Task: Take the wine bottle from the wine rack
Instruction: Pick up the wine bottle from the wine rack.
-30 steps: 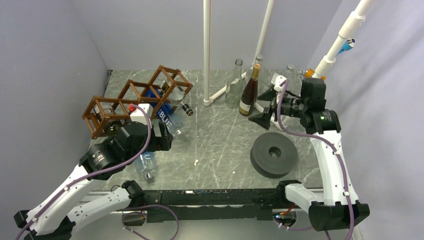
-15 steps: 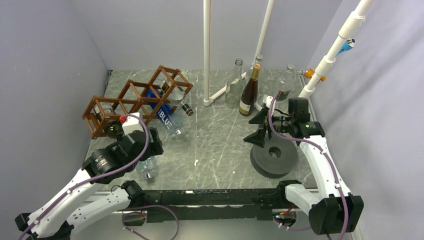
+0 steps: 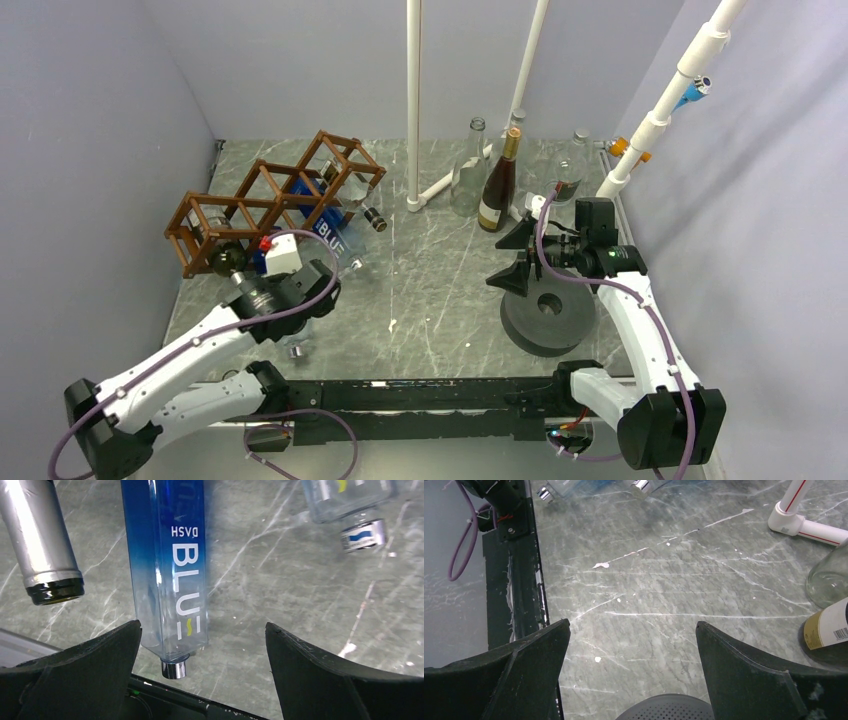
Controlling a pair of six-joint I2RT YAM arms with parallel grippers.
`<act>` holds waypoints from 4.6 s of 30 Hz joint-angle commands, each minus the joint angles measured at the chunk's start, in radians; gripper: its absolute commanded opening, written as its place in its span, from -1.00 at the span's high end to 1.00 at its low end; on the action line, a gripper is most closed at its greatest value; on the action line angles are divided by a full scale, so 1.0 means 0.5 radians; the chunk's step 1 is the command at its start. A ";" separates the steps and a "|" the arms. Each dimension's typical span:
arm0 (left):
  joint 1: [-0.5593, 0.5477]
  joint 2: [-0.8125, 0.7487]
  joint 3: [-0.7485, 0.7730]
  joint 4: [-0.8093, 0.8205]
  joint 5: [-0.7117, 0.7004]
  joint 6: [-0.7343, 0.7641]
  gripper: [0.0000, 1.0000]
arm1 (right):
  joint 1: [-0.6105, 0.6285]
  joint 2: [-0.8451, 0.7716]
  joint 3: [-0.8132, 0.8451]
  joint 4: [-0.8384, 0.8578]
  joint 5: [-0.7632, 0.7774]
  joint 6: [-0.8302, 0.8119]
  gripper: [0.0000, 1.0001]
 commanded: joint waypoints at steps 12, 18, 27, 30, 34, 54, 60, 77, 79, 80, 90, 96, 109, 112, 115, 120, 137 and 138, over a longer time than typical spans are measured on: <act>0.006 0.692 0.070 -0.113 -0.209 -0.340 -0.98 | -0.011 -0.007 -0.014 0.072 -0.052 -0.064 -0.99; 0.027 0.940 0.084 -0.131 -0.262 -0.417 -0.98 | -0.011 -0.008 -0.016 0.064 -0.043 -0.075 -0.99; 0.127 1.185 0.102 -0.029 -0.329 -0.339 -0.98 | -0.011 -0.008 -0.017 0.060 -0.040 -0.086 -0.99; 0.179 1.237 0.085 0.019 -0.327 -0.315 -0.98 | -0.013 -0.008 -0.017 0.054 -0.033 -0.088 -0.99; 0.244 1.271 0.071 0.077 -0.316 -0.272 -0.98 | -0.013 -0.005 -0.017 0.048 -0.031 -0.097 -0.99; 0.474 1.317 -0.020 0.396 -0.179 0.044 -0.98 | -0.025 -0.006 -0.005 0.026 -0.021 -0.112 -0.99; 0.557 1.347 -0.045 0.520 -0.098 0.140 -0.98 | -0.034 -0.011 0.001 0.014 -0.016 -0.127 -0.99; 0.577 1.442 0.042 0.521 -0.193 0.122 -0.57 | -0.052 -0.010 0.004 -0.002 -0.016 -0.137 -0.99; 0.577 1.437 0.054 0.504 -0.203 0.105 -0.40 | -0.054 -0.009 0.004 -0.002 -0.018 -0.140 -0.99; 0.577 1.437 0.061 0.492 -0.207 0.101 -0.32 | -0.053 -0.007 0.004 -0.004 -0.019 -0.140 -0.99; 0.549 1.332 0.092 0.422 -0.210 0.107 0.42 | -0.054 -0.012 0.001 -0.002 -0.023 -0.140 -0.99; 0.478 1.262 0.124 0.396 -0.128 0.098 0.63 | -0.054 -0.021 0.001 -0.002 -0.024 -0.141 -0.99; 0.296 1.073 0.084 0.256 0.027 -0.157 0.87 | -0.057 -0.052 0.006 -0.017 -0.035 -0.155 -0.99; 0.267 0.990 0.060 0.252 0.066 -0.167 0.92 | -0.056 -0.060 0.007 -0.023 -0.046 -0.158 -0.99; 0.247 0.915 0.033 0.240 0.096 -0.174 0.97 | -0.057 -0.068 0.010 -0.026 -0.049 -0.162 -0.99; 0.244 0.857 -0.016 0.213 0.120 -0.212 1.00 | -0.054 -0.078 0.010 -0.029 -0.058 -0.164 -0.99; -0.042 1.011 0.036 -0.025 0.156 -0.637 1.00 | -0.050 -0.085 0.017 -0.058 -0.107 -0.187 -0.99; -0.062 1.020 0.036 -0.037 0.160 -0.669 1.00 | -0.048 -0.083 0.017 -0.061 -0.110 -0.189 -0.99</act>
